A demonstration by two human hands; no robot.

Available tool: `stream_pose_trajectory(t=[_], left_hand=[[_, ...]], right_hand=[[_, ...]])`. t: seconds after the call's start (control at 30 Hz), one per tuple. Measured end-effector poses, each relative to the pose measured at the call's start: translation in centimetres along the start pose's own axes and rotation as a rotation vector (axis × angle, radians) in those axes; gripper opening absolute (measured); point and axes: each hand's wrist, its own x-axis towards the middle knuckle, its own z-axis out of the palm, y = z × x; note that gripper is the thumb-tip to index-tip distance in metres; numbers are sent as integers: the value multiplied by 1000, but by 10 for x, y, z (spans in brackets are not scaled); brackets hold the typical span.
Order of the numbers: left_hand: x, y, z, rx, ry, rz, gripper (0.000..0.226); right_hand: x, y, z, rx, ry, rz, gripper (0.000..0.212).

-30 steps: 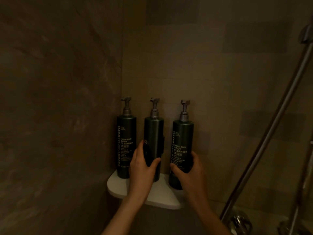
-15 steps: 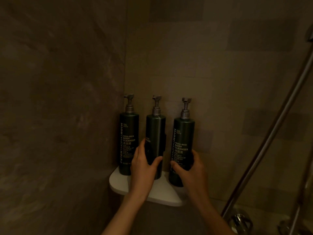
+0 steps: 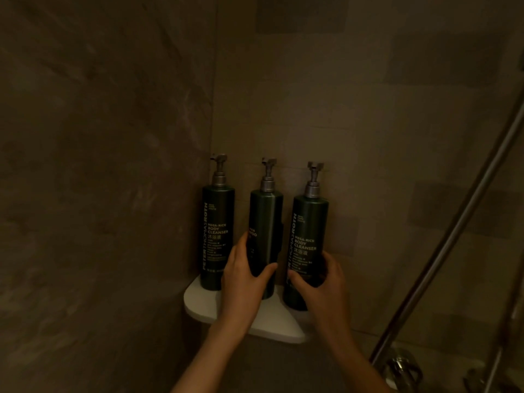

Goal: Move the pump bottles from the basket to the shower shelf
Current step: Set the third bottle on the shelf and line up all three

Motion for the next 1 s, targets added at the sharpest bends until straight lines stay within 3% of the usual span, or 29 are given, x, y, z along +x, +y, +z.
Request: stream_pose_trajectory(t=[1.0], left_hand=[[-1, 1, 1, 34, -9, -41, 77]], right_hand=[[-1, 1, -3, -39, 14, -22, 67]])
